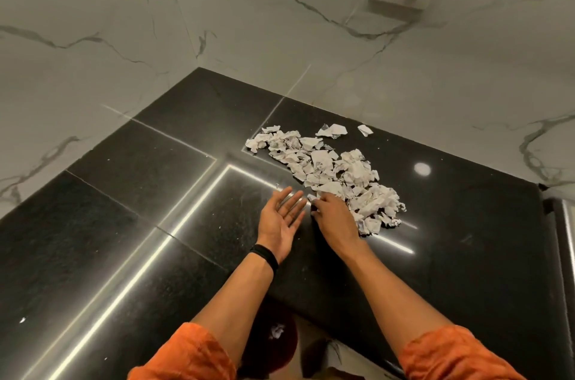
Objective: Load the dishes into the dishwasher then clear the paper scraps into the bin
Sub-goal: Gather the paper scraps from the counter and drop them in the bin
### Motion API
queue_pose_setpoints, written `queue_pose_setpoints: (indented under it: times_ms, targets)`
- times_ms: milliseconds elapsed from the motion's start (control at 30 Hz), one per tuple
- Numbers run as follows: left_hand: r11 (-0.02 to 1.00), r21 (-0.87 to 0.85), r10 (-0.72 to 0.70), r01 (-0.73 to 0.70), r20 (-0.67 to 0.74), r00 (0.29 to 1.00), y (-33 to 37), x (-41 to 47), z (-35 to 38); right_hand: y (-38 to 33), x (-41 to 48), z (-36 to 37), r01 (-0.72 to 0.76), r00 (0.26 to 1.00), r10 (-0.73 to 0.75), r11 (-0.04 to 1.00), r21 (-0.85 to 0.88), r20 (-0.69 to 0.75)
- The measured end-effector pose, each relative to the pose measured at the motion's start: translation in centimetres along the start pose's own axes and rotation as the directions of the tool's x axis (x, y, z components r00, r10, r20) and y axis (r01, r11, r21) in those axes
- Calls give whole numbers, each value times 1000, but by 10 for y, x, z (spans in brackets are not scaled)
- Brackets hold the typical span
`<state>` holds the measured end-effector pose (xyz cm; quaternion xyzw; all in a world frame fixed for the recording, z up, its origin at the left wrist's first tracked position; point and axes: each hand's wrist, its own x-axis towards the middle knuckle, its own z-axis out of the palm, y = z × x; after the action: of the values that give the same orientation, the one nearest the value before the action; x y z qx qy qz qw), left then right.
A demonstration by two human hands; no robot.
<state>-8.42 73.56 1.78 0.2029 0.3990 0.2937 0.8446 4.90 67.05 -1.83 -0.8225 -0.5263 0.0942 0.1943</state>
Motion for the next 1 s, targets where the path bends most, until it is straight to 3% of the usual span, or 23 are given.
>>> queue_pose_setpoints:
  times_ms: [167,233,300,400,500,633,733,800,867,933,1000]
  targets:
    - [1000,-1,21,-21,-102,995,-11,6,-1,8,-9,5,74,997,-73,997,19,-24]
    - [1000,16,25,-23,-142,990,-16,10,-1,4,-18,2,-49,993,72,971,233,-90]
    - [999,23,31,-28,-157,987,-17,14,5,-5,-25,-5,-156,961,245,860,485,-125]
    - [1000,-10,-20,19,-118,993,-17,20,12,-25,-30,-15,-160,958,281,701,695,-62]
    - [984,-119,-136,130,-43,990,-8,19,19,-40,-23,-21,-104,977,205,682,724,-53]
    - [953,-254,-177,162,-39,983,3,23,10,-40,-13,-22,-89,923,341,635,767,-175]
    - [929,-331,-190,162,-53,980,13,32,3,-26,-5,-17,-147,898,382,730,668,-220]
    - [930,-328,-194,166,-55,980,17,35,-3,-17,-3,-8,-167,956,259,865,473,-136]
    - [939,-297,-200,176,-52,979,18,37,-7,-16,-4,4,-84,996,86,976,202,2]
    - [951,-256,-195,174,-58,979,20,39,-10,-17,-8,14,1,1000,-1,999,46,7]
    - [965,-212,-174,152,-86,981,21,42,-11,-20,-13,18,-7,998,9,999,32,-65]
